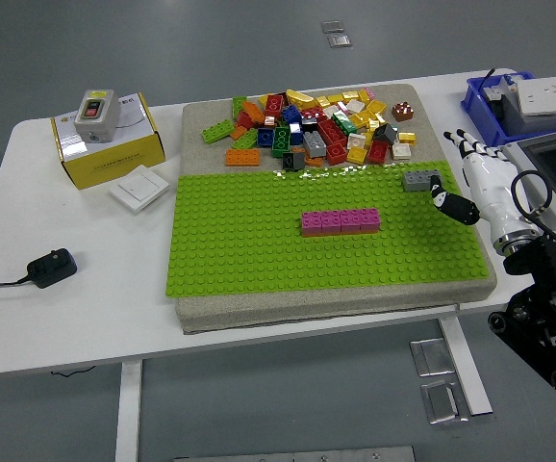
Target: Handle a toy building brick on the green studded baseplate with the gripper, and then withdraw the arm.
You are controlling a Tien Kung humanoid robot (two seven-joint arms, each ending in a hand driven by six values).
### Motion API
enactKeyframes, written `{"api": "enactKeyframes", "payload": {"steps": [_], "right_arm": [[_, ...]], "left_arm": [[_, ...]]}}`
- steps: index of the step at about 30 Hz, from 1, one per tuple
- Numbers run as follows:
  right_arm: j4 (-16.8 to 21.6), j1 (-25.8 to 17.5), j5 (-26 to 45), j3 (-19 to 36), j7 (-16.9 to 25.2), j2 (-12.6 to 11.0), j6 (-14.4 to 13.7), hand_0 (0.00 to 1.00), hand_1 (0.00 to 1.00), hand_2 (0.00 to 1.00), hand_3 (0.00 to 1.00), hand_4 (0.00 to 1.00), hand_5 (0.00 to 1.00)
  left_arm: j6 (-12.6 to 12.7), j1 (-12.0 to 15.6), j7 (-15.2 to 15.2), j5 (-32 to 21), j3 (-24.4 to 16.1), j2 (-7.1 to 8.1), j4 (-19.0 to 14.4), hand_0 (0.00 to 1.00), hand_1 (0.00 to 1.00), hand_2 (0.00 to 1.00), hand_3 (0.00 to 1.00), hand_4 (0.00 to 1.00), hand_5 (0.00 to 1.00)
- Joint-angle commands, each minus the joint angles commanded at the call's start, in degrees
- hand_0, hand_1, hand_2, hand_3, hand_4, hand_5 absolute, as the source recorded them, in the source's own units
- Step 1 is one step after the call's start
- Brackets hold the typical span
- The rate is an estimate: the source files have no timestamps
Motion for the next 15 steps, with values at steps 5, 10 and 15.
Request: {"api": "enactKeyframes", "payload": {"steps": [5, 10, 15], "right_arm": [[1.5, -4.0, 0.8, 0.6, 1.8, 1.4, -1.9, 0.893, 0.938, 0.983, 0.887, 0.547, 0.341], [2.5, -7.9, 4.4, 3.6, 5.0, 3.3, -3.7, 0.883, 0.93, 0.973, 0.881, 0.536, 0.347], [3.1, -9.6, 7.0, 4.9, 7.3, 3.4, -4.5, 0.867, 0.923, 0.967, 0.874, 0.53, 0.349]], "left_arm": [[-0.1, 0.1, -0.4, -1.1, 1.5, 0.17, 0.0, 0.665, 0.664, 0.662, 0.652, 0.347, 0.65], [-0.1, 0.5, -0.4, -1.6, 2.1, 0.45, 0.0, 0.664, 0.664, 0.662, 0.651, 0.346, 0.647], [-0.1, 0.9, -0.2, -1.6, 2.1, 0.89, 0.0, 0.664, 0.664, 0.663, 0.65, 0.345, 0.644]]}}
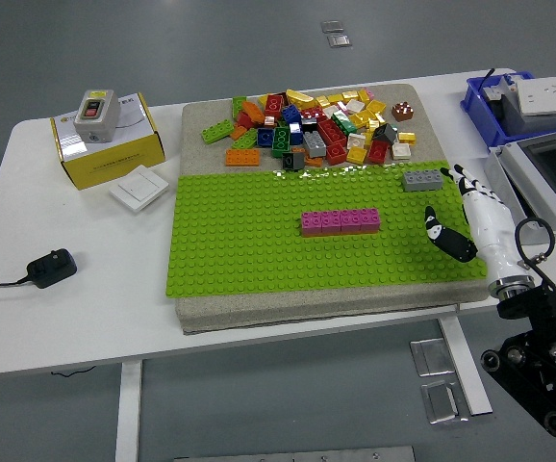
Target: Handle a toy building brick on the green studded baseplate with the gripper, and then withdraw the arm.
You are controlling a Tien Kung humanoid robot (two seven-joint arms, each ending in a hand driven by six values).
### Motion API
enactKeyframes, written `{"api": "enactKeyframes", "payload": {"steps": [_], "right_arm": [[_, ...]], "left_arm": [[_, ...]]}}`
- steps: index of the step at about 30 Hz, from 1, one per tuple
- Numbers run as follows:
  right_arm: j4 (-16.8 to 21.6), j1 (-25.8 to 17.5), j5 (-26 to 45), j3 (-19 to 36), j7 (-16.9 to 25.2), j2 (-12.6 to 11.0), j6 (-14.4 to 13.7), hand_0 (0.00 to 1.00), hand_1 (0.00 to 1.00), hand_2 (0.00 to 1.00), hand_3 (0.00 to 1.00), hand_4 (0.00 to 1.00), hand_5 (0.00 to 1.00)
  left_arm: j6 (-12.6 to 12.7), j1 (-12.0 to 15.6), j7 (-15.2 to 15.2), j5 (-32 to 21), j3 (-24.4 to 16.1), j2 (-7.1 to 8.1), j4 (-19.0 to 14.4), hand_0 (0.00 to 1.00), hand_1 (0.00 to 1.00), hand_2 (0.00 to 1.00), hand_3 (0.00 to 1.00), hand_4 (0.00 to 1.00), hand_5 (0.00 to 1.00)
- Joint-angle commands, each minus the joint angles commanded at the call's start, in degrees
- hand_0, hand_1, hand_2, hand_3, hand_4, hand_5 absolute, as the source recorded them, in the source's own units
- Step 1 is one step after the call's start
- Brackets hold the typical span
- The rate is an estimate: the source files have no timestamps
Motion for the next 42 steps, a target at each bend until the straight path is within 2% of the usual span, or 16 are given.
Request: {"api": "enactKeyframes", "payload": {"steps": [7, 14, 30, 35, 38, 39, 42], "right_arm": [[0.3, -0.4, 2.2, 0.6, 1.2, 0.3, -0.3, 0.846, 0.919, 0.961, 0.864, 0.521, 0.348], [1.1, -0.5, 3.6, 0.7, 2.0, 1.1, -0.6, 0.844, 0.917, 0.96, 0.86, 0.519, 0.352], [1.7, -0.5, 2.7, 3.5, 1.9, 0.3, -0.4, 0.832, 0.906, 0.951, 0.849, 0.489, 0.357], [-1.9, 3.3, 0.4, 3.0, -0.3, -1.6, 0.8, 0.83, 0.907, 0.955, 0.889, 0.486, 0.356], [-5.2, 7.1, -0.8, -0.1, -2.4, -3.8, 2.3, 0.83, 0.907, 0.955, 0.889, 0.486, 0.356], [-6.2, 8.3, -1.1, -1.4, -3.1, -4.5, 3.0, 0.834, 0.922, 0.986, 0.954, 0.493, 0.355], [-9.9, 12.5, -1.7, -5.6, -5.2, -6.2, 5.7, 0.834, 0.922, 0.986, 0.954, 0.493, 0.355]], "left_arm": [[0.0, 0.4, -0.1, -0.2, 0.1, 0.22, 0.0, 0.664, 0.664, 0.662, 0.65, 0.341, 0.637], [-0.1, 0.3, -0.2, -0.3, 0.3, -0.32, 0.0, 0.665, 0.664, 0.662, 0.65, 0.341, 0.634], [0.1, 0.1, -0.6, -0.7, -1.5, -0.46, 0.0, 0.664, 0.664, 0.662, 0.651, 0.343, 0.638], [0.1, 0.0, -0.4, -0.2, -2.3, -0.54, 0.0, 0.665, 0.664, 0.662, 0.652, 0.343, 0.639], [0.1, -0.1, -0.4, -0.4, -2.3, -0.57, 0.0, 0.665, 0.664, 0.662, 0.652, 0.343, 0.639], [0.1, -0.2, -0.4, -0.4, -2.2, -0.54, 0.0, 0.664, 0.664, 0.662, 0.652, 0.346, 0.644], [0.2, -0.6, -0.5, -0.7, -1.9, -0.37, 0.0, 0.664, 0.664, 0.662, 0.652, 0.346, 0.644]]}}
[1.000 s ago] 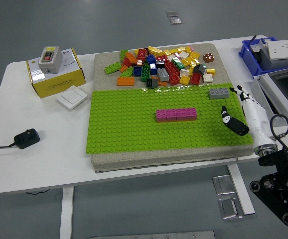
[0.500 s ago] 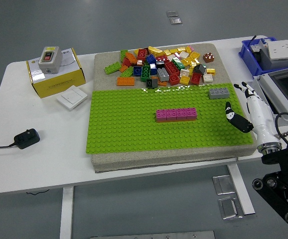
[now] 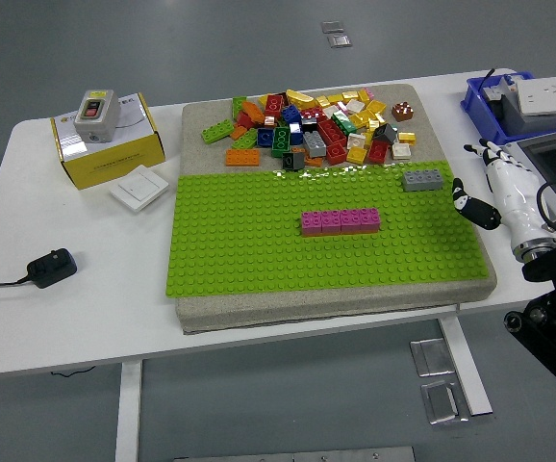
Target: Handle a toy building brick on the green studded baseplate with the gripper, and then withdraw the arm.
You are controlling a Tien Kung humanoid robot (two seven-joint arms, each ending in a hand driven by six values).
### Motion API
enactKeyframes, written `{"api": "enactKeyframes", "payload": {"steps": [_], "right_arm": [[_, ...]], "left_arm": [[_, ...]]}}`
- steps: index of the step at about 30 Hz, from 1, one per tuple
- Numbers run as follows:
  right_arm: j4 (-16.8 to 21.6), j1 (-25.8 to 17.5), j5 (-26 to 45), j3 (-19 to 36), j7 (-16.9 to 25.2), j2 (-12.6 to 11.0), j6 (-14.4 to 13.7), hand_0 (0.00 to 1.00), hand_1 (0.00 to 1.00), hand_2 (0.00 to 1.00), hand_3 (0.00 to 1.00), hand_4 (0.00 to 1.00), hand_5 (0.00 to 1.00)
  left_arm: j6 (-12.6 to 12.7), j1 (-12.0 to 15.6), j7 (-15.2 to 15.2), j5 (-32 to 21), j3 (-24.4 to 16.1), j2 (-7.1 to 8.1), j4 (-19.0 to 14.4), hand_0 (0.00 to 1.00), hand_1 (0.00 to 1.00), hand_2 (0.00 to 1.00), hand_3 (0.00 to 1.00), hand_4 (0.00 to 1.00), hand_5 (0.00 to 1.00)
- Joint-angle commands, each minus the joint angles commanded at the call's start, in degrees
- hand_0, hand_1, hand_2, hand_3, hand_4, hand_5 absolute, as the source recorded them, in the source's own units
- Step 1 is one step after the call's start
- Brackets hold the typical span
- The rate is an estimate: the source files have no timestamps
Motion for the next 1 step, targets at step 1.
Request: {"api": "enactKeyframes", "payload": {"steps": [1], "right_arm": [[-1.0, 1.2, -0.1, -1.3, -0.5, -0.3, 0.8, 0.834, 0.922, 0.986, 0.954, 0.493, 0.355]], "left_arm": [[0.0, -0.1, 0.0, -0.1, 0.2, 0.05, 0.0, 0.664, 0.664, 0.662, 0.652, 0.346, 0.644]]}}
